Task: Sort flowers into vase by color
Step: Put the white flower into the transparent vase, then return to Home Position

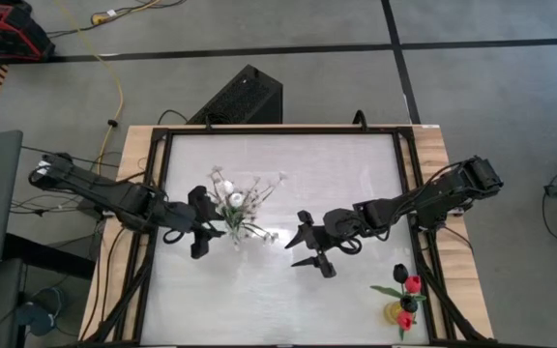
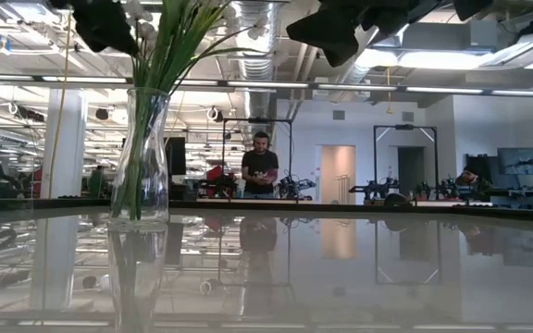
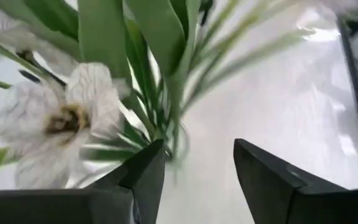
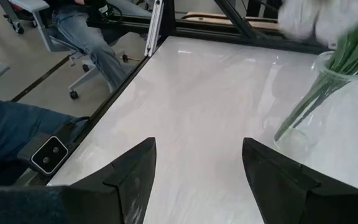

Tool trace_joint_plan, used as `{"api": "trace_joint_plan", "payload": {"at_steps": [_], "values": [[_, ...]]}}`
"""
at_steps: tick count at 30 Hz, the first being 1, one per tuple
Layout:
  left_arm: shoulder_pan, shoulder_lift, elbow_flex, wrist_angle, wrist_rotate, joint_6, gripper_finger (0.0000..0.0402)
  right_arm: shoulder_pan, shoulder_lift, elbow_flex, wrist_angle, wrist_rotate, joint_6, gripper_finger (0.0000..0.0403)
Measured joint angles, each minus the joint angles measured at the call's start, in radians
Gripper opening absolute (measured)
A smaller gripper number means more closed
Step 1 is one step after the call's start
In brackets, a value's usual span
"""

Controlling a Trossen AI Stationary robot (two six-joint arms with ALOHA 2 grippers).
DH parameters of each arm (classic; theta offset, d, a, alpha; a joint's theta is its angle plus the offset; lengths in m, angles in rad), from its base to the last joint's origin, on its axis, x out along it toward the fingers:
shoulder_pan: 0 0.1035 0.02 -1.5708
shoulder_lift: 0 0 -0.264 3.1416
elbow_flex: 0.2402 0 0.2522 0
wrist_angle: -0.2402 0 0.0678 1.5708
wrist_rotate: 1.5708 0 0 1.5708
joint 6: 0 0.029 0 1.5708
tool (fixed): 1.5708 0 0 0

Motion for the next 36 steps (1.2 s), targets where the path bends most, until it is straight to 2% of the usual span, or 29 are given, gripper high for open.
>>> {"api": "trace_joint_plan", "payload": {"at_steps": [4,9,16,20,25,31,36], "values": [[0.0,-0.001,0.038,-0.124,0.11,-0.019,0.0182,0.0,0.0,0.0,-0.008,0.0,0.0,0.0265],[0.0,0.0,0.059,-0.273,0.197,-0.039,0.0182,0.0,0.0,0.0,-0.011,0.0,0.0,0.0265],[0.0,0.0,0.099,-0.355,0.212,-0.036,0.0182,0.0,0.0,0.0,-0.032,0.0,0.016,0.0265],[0.0,-0.006,0.112,-0.488,0.14,-0.034,0.0182,-0.001,0.0,0.0,-0.089,0.0,0.065,0.0265],[0.0,-0.069,0.081,-0.625,0.015,-0.09,0.0182,-0.003,-0.033,0.0,-0.253,0.0,0.157,0.0265],[0.0,-0.26,-0.016,-0.564,-0.158,-0.094,0.0182,-0.003,-0.137,0.0,-0.401,0.031,0.167,0.0265],[0.0,-0.446,-0.143,-0.428,-0.203,-0.086,0.0182,-0.003,-0.237,0.0,-0.48,0.132,0.159,0.0265]]}}
